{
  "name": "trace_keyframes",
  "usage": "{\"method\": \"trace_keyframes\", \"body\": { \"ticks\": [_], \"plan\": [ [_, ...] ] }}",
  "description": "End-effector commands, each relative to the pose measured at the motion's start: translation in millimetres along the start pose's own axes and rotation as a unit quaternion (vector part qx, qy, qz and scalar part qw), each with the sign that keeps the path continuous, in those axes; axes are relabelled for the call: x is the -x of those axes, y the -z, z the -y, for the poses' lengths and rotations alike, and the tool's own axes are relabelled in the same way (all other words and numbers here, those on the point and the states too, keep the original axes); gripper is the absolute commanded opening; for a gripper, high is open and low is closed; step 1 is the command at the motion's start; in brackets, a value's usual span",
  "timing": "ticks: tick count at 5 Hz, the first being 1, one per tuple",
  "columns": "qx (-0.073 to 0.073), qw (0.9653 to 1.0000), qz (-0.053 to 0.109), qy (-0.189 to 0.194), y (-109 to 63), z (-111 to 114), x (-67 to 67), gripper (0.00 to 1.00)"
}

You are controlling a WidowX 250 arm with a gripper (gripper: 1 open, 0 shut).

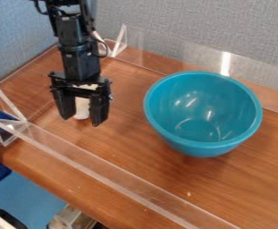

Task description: Remove the mushroom from inside the blue bowl and put it on the table

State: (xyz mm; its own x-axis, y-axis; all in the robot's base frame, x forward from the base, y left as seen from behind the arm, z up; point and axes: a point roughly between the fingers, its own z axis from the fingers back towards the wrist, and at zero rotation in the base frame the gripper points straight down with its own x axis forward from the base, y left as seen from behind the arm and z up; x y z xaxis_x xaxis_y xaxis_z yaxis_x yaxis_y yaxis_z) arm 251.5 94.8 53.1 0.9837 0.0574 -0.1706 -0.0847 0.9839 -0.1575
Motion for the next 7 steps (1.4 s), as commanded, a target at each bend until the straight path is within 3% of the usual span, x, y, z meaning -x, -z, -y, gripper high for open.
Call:
{"method": "trace_keyframes", "body": {
  "ticks": [1,2,3,4,5,6,7],
  "plan": [
    [-0.012,0.9994,0.030,0.012,-15.3,6,-2.8,1.00],
    [-0.013,0.9993,0.032,0.016,-13.8,9,-4.6,1.00],
    [-0.014,0.9987,0.046,0.016,-28.3,10,-4.3,1.00],
    [-0.017,0.9970,0.073,0.016,-52.1,12,-1.6,1.00],
    [-0.023,0.9925,0.119,0.016,-86.2,14,3.3,1.00],
    [-0.035,0.9876,0.152,0.017,-115.5,15,7.1,1.00],
    [-0.046,0.9874,0.151,0.017,-111.1,15,5.8,1.00]
  ]
}}
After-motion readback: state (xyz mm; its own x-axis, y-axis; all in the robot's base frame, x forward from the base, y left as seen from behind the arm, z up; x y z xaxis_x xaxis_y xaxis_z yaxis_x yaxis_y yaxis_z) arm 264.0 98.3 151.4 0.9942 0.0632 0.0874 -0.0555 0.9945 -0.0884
